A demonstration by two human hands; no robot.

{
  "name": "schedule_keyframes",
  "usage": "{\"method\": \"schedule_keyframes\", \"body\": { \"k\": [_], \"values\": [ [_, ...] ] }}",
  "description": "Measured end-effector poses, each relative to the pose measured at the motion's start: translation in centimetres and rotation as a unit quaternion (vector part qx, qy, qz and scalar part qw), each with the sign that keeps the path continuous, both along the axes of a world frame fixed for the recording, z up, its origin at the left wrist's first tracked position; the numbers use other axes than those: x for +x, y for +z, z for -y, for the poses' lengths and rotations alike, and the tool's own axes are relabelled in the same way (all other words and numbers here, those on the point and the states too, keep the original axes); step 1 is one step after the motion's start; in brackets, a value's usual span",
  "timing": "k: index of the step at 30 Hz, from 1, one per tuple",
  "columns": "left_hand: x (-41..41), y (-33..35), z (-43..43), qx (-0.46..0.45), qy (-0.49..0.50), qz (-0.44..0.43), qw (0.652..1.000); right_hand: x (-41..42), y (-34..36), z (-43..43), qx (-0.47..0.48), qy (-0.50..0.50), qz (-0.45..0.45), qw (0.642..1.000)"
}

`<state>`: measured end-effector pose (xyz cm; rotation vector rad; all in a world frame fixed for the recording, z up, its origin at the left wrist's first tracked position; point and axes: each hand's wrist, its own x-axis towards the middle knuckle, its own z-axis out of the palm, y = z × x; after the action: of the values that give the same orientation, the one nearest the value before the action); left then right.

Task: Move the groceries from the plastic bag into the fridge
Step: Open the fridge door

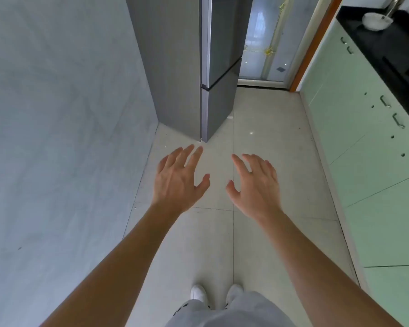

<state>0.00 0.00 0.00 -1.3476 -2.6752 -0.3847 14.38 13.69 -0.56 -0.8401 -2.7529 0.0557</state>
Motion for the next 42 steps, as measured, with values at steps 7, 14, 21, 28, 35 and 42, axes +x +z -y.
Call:
{"method": "schedule_keyframes", "body": {
  "k": [7,14,21,28,35,42],
  "values": [
    [-2.2,-0.4,-1.7,0.005,-0.008,-0.003,1.000,-1.5,-0.4,-1.4,-0.007,-0.009,0.016,1.000],
    [-5.1,-1.0,-5.9,0.001,0.002,0.012,1.000,-4.7,-1.0,-5.6,-0.015,-0.005,0.012,1.000],
    [-8.8,-1.2,-14.1,-0.015,0.026,0.043,0.999,-8.5,-0.8,-14.0,-0.023,0.006,0.013,1.000],
    [-11.8,-1.0,-23.9,-0.031,0.048,0.048,0.997,-11.6,-0.3,-24.5,-0.015,0.028,0.020,0.999],
    [-13.5,-1.4,-30.2,-0.046,0.056,0.053,0.996,-13.6,-1.3,-31.7,-0.024,0.028,0.012,0.999],
    [-16.4,-2.1,-34.8,-0.052,0.060,0.053,0.995,-16.7,-2.2,-36.4,-0.038,0.026,0.015,0.999]
  ]
}}
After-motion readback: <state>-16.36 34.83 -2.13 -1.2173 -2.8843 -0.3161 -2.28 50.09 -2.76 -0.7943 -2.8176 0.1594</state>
